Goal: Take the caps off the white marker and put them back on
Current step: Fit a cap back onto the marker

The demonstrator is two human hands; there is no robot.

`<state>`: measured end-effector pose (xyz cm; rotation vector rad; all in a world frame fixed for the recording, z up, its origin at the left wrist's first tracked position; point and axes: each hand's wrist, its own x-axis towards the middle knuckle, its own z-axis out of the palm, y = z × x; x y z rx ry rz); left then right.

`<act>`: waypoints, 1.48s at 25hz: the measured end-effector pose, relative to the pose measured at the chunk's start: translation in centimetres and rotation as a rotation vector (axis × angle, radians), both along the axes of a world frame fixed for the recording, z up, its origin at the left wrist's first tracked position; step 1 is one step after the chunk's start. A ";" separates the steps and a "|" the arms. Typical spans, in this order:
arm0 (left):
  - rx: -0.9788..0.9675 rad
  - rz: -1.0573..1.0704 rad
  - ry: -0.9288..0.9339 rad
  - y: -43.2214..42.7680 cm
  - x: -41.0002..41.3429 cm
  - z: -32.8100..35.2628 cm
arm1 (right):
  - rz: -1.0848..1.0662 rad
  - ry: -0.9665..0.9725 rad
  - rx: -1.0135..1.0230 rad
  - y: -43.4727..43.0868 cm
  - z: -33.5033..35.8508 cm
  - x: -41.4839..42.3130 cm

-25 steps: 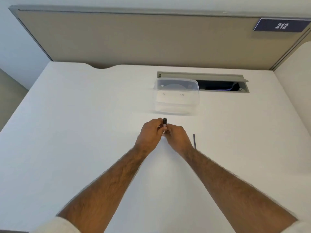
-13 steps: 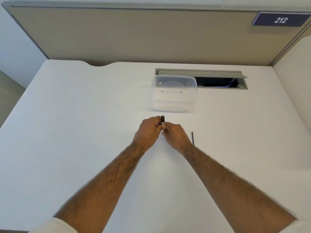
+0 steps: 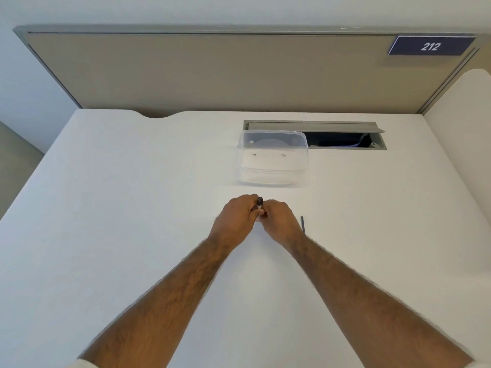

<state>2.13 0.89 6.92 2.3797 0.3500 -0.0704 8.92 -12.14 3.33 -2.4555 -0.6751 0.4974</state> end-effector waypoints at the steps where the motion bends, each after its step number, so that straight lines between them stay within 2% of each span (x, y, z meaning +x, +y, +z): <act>1: -0.032 0.003 0.009 0.1 0.2 0.1 | 0.004 0.005 -0.009 0.0 0.0 0.2; 5: -0.031 0.005 0.055 0.2 0.2 0.3 | -0.019 0.038 -0.051 -0.1 0.1 -0.2; 15: -0.063 0.046 -0.017 1.3 0.5 2.0 | -0.079 0.072 0.080 0.5 0.8 -0.3; 37: -0.343 0.186 -0.166 3.7 1.0 5.1 | -0.201 0.113 0.172 0.4 0.5 -2.2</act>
